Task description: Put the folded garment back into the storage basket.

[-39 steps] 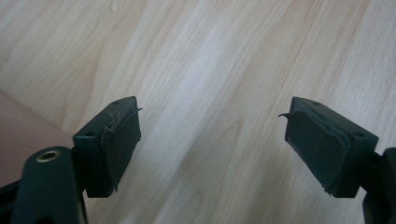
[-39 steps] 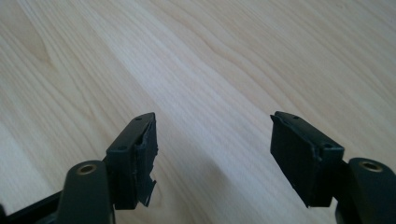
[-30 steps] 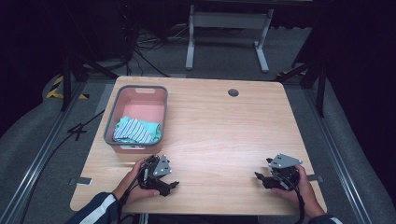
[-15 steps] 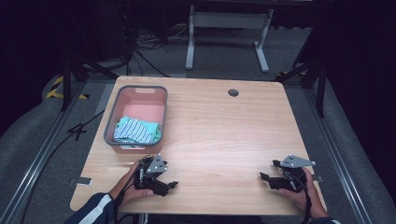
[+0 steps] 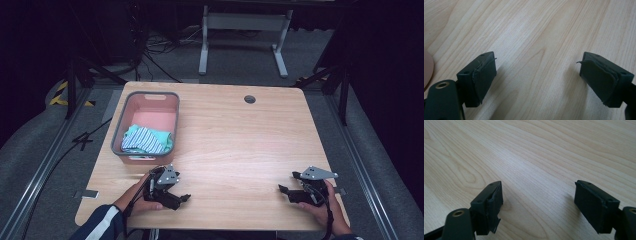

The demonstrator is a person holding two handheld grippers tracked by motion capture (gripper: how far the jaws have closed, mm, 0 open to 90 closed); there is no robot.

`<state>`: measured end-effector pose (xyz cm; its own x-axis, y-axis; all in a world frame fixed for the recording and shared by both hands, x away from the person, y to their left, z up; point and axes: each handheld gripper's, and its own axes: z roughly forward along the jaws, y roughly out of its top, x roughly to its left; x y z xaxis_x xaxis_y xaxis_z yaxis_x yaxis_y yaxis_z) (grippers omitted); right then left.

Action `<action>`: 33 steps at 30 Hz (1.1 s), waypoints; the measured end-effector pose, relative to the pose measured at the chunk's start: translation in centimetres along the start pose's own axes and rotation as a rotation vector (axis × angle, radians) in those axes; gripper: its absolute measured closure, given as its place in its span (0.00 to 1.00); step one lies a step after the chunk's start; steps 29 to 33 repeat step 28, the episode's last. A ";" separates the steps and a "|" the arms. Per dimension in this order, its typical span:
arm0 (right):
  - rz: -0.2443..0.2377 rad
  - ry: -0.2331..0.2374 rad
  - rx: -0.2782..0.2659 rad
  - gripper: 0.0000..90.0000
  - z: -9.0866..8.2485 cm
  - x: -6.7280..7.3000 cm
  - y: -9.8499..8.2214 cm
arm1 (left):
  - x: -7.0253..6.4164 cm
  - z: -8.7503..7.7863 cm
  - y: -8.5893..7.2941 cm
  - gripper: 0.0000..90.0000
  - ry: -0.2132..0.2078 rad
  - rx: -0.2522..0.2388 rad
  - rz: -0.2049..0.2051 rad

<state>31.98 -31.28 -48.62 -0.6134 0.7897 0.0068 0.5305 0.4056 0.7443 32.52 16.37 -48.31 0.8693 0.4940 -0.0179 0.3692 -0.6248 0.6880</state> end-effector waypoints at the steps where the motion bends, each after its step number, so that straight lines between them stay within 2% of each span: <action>1: 0.000 0.000 0.000 0.26 0.0 0.0 0.0 | 0.0 0.0 0.0 0.16 0.000 0.000 0.000; 22: 0.000 0.004 -0.001 0.26 0.0 0.0 0.0 | 0.1 0.1 0.1 0.14 0.001 0.005 0.001; 28: -0.001 0.006 -0.001 0.26 0.0 -0.1 0.0 | 0.2 0.3 0.3 0.08 0.011 0.016 -0.010; 33: -0.001 0.006 -0.001 0.26 0.0 -0.1 0.0 | 0.2 0.3 0.3 0.08 0.011 0.016 -0.010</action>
